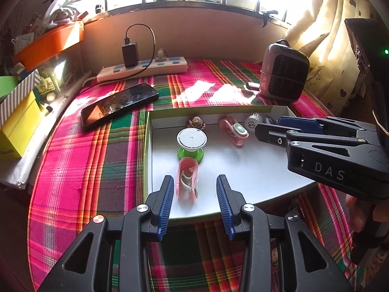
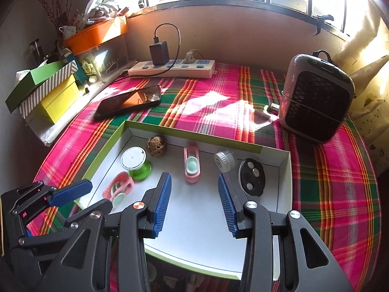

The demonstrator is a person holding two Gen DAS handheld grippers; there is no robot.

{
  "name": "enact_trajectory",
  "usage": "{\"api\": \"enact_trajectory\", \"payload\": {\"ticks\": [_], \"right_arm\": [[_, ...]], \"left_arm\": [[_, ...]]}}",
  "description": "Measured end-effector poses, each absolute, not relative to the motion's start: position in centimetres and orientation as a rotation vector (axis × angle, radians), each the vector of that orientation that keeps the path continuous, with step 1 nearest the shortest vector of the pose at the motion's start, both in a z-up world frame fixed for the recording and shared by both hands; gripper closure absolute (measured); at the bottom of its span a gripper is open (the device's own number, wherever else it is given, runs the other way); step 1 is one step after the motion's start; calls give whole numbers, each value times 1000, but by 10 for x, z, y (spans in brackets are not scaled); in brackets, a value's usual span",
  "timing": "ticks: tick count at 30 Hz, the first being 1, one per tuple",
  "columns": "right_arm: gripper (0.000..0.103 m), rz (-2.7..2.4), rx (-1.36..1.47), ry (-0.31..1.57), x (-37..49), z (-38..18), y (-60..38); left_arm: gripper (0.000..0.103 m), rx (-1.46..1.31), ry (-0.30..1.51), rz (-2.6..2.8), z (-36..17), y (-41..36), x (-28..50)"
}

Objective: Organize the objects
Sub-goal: 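Withdraw both open grippers from the box toward the remaining objects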

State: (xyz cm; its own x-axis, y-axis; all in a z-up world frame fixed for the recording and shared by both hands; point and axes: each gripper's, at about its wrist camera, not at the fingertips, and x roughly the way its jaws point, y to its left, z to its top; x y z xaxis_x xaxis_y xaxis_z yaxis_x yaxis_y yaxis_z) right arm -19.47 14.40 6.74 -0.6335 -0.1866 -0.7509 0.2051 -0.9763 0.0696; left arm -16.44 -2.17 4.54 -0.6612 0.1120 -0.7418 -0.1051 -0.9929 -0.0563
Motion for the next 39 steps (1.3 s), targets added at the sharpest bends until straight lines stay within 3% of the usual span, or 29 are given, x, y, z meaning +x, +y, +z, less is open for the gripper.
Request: {"api": "enact_trajectory", "payload": {"ticks": [39], "right_arm": [[60,-2773,1208,-52,-90,53,190]], "left_arm": [[67,-1226,-48,2488,27,16,-96]]}}
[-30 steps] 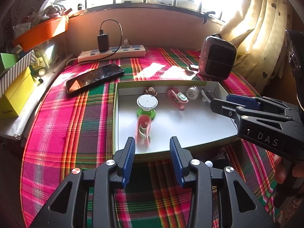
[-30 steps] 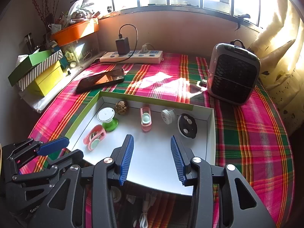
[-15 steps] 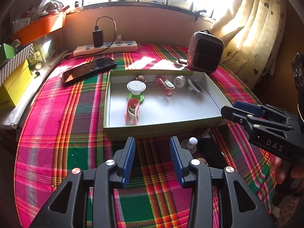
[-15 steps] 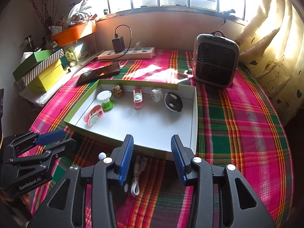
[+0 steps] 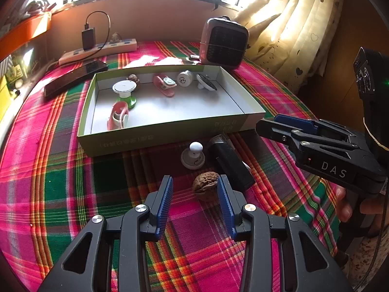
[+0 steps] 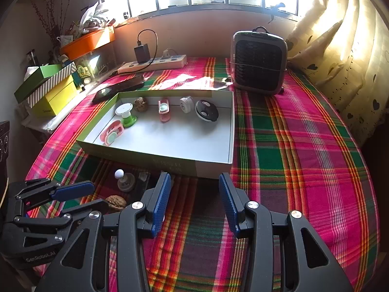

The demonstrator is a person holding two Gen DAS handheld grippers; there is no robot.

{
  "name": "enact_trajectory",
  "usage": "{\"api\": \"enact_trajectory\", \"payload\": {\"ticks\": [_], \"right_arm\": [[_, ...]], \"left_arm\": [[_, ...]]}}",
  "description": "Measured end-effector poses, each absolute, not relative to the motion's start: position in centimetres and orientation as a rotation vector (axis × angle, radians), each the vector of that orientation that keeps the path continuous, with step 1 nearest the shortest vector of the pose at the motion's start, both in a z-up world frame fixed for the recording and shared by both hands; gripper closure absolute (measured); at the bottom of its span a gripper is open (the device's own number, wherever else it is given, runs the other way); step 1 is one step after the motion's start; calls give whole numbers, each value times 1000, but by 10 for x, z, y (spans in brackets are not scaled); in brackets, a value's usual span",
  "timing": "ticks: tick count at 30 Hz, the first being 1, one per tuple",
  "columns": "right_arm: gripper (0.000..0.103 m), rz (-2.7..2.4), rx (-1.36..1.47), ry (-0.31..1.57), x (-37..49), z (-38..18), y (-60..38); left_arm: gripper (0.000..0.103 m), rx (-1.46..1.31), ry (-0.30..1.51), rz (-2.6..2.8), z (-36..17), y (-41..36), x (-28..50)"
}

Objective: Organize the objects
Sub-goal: 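Withdraw both open grippers from the box toward the remaining objects, then move the left gripper to the walnut while the right approaches the white USB cable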

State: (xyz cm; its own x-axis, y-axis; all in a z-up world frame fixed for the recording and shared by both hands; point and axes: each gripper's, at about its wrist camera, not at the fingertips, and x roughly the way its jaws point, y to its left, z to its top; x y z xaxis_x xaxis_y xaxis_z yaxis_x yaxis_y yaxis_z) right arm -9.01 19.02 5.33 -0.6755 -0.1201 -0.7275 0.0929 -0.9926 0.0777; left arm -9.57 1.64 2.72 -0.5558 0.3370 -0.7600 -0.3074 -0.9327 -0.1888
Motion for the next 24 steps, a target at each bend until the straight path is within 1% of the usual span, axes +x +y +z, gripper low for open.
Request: {"api": "enact_trajectory", "payload": {"ticks": [12,24], "right_arm": [[60,-2742,1244,-65,-88,45,194],[60,-2726,1263,-59,-90,39,192]], "left_arm": [[67,-1260,-8,2469,17,31,-101],[67,-1276,-19,2469,13,29,-106]]}}
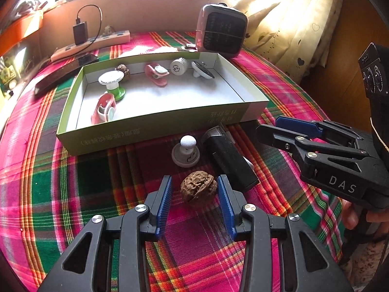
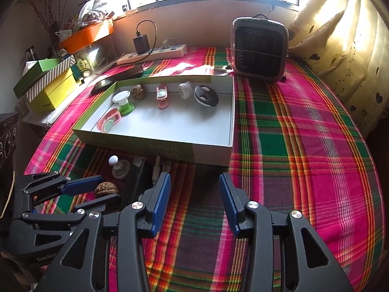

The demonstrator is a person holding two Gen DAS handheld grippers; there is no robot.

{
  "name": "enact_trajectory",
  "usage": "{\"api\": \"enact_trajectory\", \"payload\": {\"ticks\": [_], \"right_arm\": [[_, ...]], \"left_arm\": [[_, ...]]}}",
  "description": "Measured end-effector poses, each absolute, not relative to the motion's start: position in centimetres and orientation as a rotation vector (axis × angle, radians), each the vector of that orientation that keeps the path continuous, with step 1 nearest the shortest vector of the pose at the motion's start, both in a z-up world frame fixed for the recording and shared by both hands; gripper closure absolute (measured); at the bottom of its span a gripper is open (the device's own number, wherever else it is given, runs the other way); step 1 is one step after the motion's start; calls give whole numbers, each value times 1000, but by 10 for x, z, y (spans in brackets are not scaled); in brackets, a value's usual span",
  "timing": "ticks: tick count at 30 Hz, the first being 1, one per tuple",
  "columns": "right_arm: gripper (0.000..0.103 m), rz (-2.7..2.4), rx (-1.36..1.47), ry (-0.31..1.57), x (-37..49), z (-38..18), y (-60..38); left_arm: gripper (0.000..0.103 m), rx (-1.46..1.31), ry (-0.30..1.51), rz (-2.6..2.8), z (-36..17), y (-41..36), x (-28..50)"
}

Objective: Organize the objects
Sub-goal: 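Move the left gripper to the walnut while the right approaches the white USB cable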

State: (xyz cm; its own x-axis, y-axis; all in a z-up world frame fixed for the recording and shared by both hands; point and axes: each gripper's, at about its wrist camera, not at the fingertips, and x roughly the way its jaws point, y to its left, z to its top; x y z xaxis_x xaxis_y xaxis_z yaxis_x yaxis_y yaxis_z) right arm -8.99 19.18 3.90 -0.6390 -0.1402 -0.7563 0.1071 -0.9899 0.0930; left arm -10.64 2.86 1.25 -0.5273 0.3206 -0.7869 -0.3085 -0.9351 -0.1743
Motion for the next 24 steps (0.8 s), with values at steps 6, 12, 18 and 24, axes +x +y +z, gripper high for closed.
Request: {"api": "enact_trajectory", "payload": {"ticks": [6,12,18,24], "right_arm": [[60,-2697,1284,-43,-92,32,187],[60,-2643,1270,-62,-97,29,180],[60,-2609,1302,-25,-103,23,171],[60,-2609,1315,27,-108,19,162]], "left_arm": [[74,-1276,-21,2502,12,23,-106],[74,-1281,-32,2542,12,13,-109],[74,-1282,-42,2541,11,9,-111],[74,-1288,-55,2552,11,5,-113]]}}
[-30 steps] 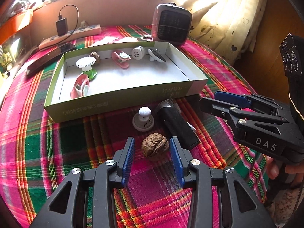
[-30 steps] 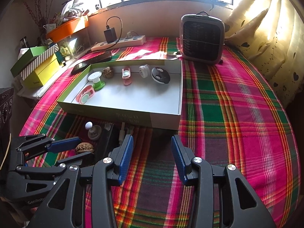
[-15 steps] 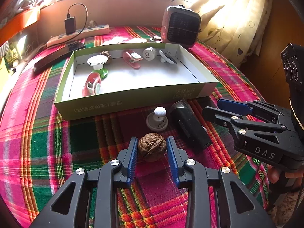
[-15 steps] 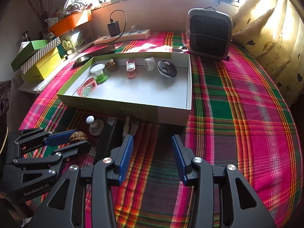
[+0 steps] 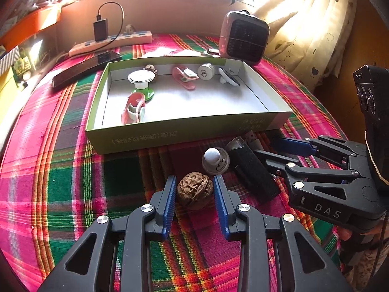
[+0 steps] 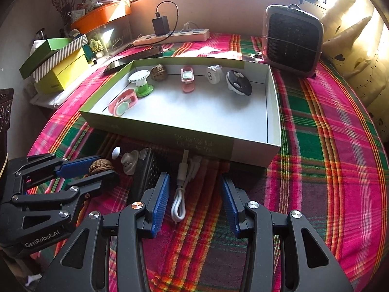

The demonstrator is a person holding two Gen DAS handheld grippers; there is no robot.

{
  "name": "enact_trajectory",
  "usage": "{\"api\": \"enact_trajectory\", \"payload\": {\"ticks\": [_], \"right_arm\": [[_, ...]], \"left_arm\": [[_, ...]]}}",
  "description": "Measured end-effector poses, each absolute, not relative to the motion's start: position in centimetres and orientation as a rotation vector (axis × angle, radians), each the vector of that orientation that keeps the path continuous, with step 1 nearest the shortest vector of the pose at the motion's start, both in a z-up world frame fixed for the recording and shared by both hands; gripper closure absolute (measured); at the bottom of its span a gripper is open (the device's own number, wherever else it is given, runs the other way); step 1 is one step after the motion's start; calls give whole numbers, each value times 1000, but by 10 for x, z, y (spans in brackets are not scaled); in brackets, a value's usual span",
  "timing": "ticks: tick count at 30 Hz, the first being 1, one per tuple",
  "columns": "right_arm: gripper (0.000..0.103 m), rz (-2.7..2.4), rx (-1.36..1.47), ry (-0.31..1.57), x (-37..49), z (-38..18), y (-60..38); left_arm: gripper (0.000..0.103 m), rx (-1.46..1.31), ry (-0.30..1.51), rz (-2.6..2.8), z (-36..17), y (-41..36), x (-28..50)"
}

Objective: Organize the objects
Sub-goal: 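Move the left gripper to the walnut while the right approaches the white USB cable, then close the left gripper on the walnut while the right grasps the white cable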

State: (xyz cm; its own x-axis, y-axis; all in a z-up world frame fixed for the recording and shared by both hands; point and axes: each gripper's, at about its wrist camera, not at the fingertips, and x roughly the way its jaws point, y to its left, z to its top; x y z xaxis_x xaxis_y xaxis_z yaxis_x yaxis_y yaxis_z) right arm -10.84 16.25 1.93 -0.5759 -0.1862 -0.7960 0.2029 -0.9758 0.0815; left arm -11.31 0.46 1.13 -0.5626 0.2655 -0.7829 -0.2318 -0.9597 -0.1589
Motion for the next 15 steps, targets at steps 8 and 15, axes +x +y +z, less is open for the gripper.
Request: {"api": "enact_trajectory", "payload": {"ticks": [8,15], "right_arm": [[60,-2655,1309,139,-110,17,156],[54,-2675,1294,136,-111,16,159]], "left_arm": [[74,-1280,-45,2558,10,4,-115],[74,-1278,-48,2558,10,4,-115]]}}
